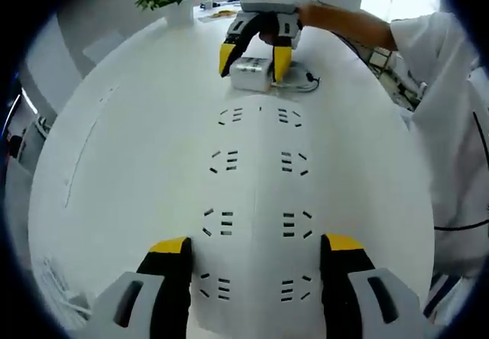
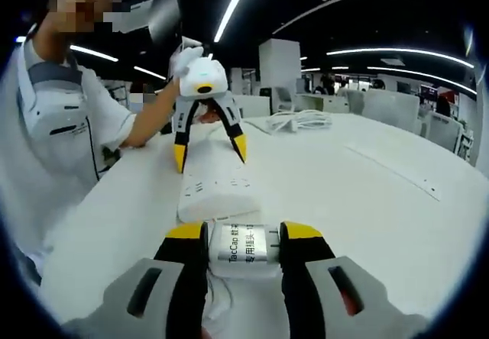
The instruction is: Straighten the power strip on the desk, plug the charger into it
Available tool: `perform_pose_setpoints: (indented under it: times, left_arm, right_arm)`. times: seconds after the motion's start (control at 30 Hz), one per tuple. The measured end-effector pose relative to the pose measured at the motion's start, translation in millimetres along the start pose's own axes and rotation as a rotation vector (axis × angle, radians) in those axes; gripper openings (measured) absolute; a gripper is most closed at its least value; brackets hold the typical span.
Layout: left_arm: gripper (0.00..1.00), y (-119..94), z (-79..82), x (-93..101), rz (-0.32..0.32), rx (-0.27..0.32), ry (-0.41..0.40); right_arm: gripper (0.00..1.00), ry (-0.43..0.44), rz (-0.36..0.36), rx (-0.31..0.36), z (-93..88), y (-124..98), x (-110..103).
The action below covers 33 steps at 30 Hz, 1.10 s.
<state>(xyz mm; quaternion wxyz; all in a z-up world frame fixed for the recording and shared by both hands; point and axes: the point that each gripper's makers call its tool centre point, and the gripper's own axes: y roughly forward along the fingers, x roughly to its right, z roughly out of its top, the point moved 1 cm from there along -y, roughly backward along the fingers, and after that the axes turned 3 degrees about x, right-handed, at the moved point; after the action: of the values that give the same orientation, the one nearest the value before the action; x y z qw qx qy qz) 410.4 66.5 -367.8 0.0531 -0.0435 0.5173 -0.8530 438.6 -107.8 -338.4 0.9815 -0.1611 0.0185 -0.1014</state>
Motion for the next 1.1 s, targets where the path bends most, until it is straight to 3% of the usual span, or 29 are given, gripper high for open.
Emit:
perform_pose_setpoints:
  times: [0.13,0.23,0.33,0.4,0.47,0.5,0.57,0.63,0.7,0.77,0.87,1.07,1.1]
  left_arm:
    - [0.69,-0.7,-1.2,-1.3,-0.001,0.007,0.002]
    - [0.69,-0.4,-0.9,-0.4,-0.003,0.013,0.006]
    - [0.69,-2.3,-3.7,-7.9,-0.004,0.016,0.006]
    - [0.69,-2.2,-3.7,-7.4,-0.004,0.018,0.005]
    - [0.69,-1.3,-2.9,-4.3,-0.003,0.018,0.004]
    - [0.69,-1.1,-2.7,-3.5,-0.002,0.017,0.004]
    - [0.69,-0.8,-2.4,-2.0,-0.001,0.015,0.002]
    - [0.69,-0.9,-2.3,-1.2,-0.002,0.019,0.003]
    - [0.69,-1.3,-2.7,-1.5,-0.005,0.026,0.005]
    - [0.69,-1.2,-2.2,-1.8,-0.006,0.029,0.007]
    - [0.69,-0.9,-1.3,-1.8,-0.005,0.027,0.008]
    - [0.69,0.0,1.1,-1.1,-0.007,0.031,0.01]
    - [0.69,0.1,1.4,-1.0,-0.007,0.031,0.01]
  right_arm:
    - [0.37,0.002,-0.037,-0.024,-0.3,0.6,-0.2]
    - [0.46,0.014,-0.15,-0.093,2.5,-7.6,3.9]
    - [0.56,0.096,-0.365,-0.051,24.9,-20.9,12.6]
    - [0.6,0.097,-0.575,-0.034,34.0,-34.7,21.8]
    - [0.61,0.081,-0.846,0.003,41.3,-49.2,21.2]
    - [0.59,0.085,-0.873,0.014,42.1,-49.7,19.6]
    - [0.53,0.002,-1.023,0.13,60.3,-41.5,3.1]
    - [0.55,-0.055,-1.2,0.114,60.8,-45.0,-1.8]
    - [0.6,-0.027,-1.292,0.076,47.9,-40.3,-1.1]
    - [0.6,0.104,-1.327,0.018,25.0,-33.4,2.6]
    - [0.58,0.213,-1.367,-0.003,7.3,-32.4,10.5]
    - [0.51,0.237,-1.379,-0.051,-8.1,-18.0,19.5]
    - [0.49,0.225,-1.365,-0.085,-10.5,-14.8,18.7]
